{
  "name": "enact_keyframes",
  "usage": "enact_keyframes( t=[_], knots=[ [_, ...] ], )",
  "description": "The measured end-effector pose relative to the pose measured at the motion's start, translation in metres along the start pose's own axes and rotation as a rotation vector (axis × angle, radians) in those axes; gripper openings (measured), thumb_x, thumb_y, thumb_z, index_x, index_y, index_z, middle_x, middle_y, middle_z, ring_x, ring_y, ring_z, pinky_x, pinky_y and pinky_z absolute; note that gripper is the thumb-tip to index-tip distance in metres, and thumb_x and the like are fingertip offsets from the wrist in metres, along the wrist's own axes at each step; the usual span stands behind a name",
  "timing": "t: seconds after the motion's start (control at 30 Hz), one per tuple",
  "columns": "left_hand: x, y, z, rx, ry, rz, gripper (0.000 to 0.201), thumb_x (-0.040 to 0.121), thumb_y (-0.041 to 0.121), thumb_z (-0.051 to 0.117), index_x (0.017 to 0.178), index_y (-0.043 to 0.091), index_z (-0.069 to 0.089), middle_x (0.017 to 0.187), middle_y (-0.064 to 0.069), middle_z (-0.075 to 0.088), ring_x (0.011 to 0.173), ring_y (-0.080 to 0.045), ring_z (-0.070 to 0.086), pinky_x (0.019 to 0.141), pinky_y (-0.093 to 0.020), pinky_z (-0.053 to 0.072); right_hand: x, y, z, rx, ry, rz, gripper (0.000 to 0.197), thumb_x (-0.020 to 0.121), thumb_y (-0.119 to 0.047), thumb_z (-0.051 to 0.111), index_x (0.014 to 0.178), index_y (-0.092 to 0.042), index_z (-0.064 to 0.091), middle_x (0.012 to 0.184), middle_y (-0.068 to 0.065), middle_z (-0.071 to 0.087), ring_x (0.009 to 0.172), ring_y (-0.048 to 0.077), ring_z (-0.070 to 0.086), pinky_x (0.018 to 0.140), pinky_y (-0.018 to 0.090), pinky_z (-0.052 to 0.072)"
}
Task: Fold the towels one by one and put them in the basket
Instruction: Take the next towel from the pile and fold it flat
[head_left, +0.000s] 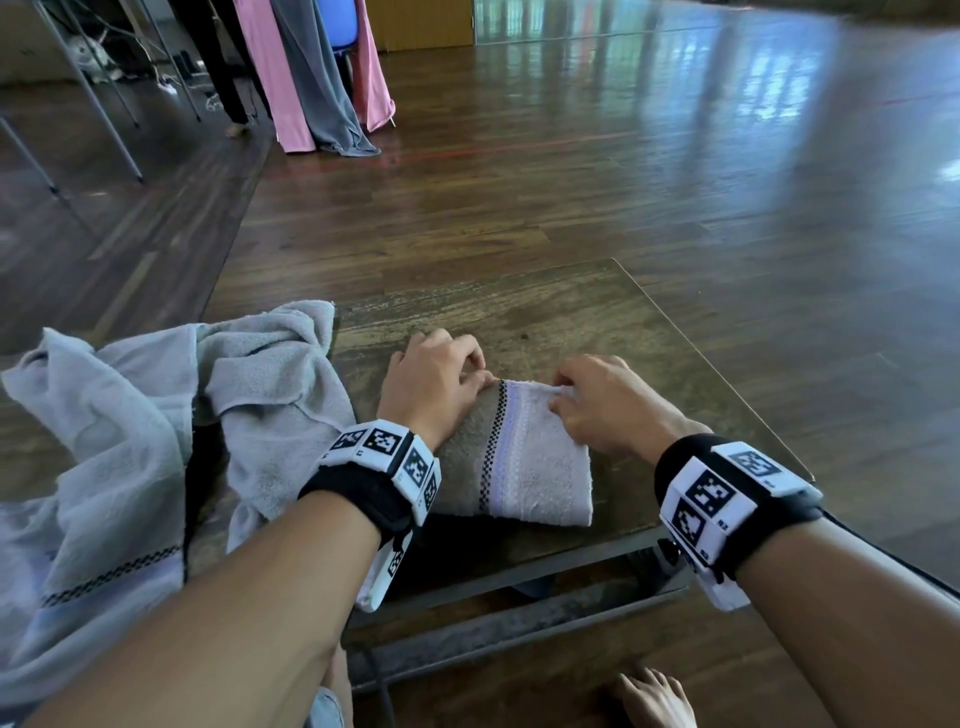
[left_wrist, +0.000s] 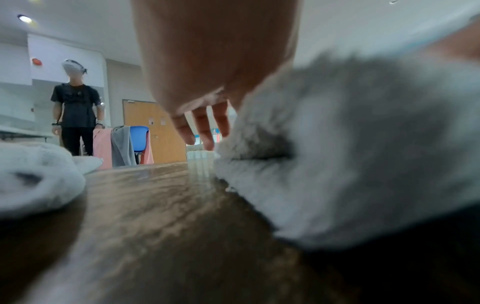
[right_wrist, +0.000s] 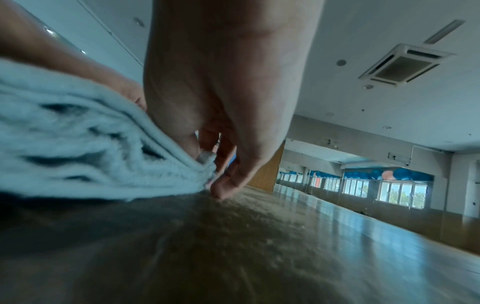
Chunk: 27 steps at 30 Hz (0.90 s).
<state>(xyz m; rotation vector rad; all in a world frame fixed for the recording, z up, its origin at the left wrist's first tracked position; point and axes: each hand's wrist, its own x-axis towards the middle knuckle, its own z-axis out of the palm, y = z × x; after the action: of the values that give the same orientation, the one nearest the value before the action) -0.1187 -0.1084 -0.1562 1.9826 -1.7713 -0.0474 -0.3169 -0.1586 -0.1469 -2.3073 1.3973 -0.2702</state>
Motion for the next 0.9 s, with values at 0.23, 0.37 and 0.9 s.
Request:
enact_keyframes(
  t=[0.23, 0.37, 0.9],
  knots=[
    [-0.009, 0.018, -0.007, 0.099, -0.045, -0.046, 0.024, 0.09, 0.044, 0.053, 0.091, 0.024, 0.067, 0.104, -0.003, 0.055, 0.105, -0.023, 0.052, 0.093, -0.041, 0.042, -0.008, -0.001, -0.018, -0.2, -0.073, 0.201, 0.026, 0.069, -0.039, 0.055, 0.063, -0.014, 0.054, 0.077, 0.002, 0.06, 0.061, 0.022, 0.056, 0.055, 0.027, 0.037],
    [-0.017, 0.034, -0.004, 0.206, -0.216, -0.072, 0.043, 0.089, 0.058, 0.041, 0.111, 0.033, 0.069, 0.128, -0.006, 0.05, 0.124, -0.024, 0.04, 0.105, -0.046, 0.03, -0.012, -0.009, -0.015, -0.279, 0.203, 0.091, 0.035, 0.077, -0.047, 0.048, 0.062, -0.016, 0.053, 0.067, -0.004, 0.061, 0.061, 0.019, 0.057, 0.056, 0.028, 0.033],
    [-0.025, 0.024, 0.025, 0.089, -0.509, -0.217, 0.061, 0.102, 0.054, 0.007, 0.154, 0.037, -0.019, 0.16, 0.003, -0.034, 0.146, -0.015, -0.033, 0.119, -0.05, -0.016, -0.013, -0.005, 0.033, -0.059, -0.204, -0.041, 0.067, 0.106, -0.053, 0.016, 0.162, -0.026, -0.009, 0.167, -0.014, -0.019, 0.152, 0.005, -0.022, 0.126, 0.042, -0.005]
  ],
)
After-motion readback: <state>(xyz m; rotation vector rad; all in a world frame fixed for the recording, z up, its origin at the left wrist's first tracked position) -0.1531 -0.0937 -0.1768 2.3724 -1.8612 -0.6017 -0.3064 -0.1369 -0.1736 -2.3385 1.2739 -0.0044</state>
